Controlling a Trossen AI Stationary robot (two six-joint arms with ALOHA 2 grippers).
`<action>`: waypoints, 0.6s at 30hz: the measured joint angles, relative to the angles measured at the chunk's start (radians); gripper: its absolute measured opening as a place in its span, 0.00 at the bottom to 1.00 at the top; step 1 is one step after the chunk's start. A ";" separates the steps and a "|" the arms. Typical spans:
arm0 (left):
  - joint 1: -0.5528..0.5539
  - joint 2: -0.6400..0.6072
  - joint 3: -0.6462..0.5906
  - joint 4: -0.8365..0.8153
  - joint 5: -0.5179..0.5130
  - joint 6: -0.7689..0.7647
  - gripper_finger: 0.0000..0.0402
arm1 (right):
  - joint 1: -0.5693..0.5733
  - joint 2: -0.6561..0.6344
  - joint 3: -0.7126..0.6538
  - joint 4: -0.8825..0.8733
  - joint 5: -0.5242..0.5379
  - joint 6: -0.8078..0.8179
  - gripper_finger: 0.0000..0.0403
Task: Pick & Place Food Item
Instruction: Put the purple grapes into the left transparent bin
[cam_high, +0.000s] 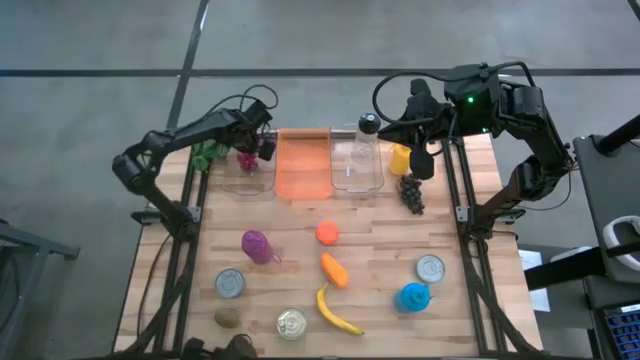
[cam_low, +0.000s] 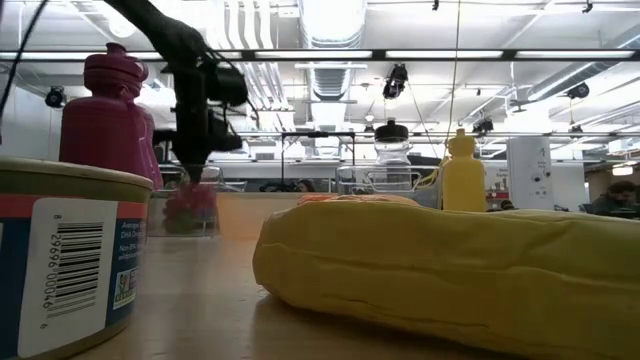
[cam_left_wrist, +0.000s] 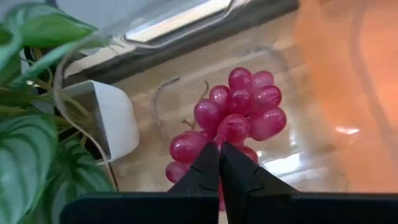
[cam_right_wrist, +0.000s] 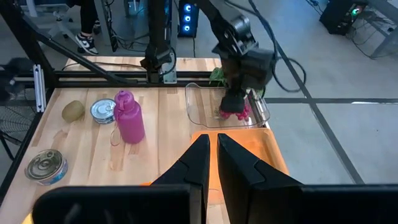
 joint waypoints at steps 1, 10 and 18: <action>0.001 0.014 0.000 -0.001 -0.001 0.000 0.00 | 0.000 0.000 0.000 -0.001 0.000 0.002 0.07; 0.005 0.060 0.000 -0.001 -0.092 -0.003 0.00 | 0.000 0.000 0.000 -0.002 0.000 0.009 0.07; 0.009 0.060 -0.001 -0.001 -0.106 -0.004 0.00 | 0.000 0.000 0.000 -0.002 0.000 0.010 0.07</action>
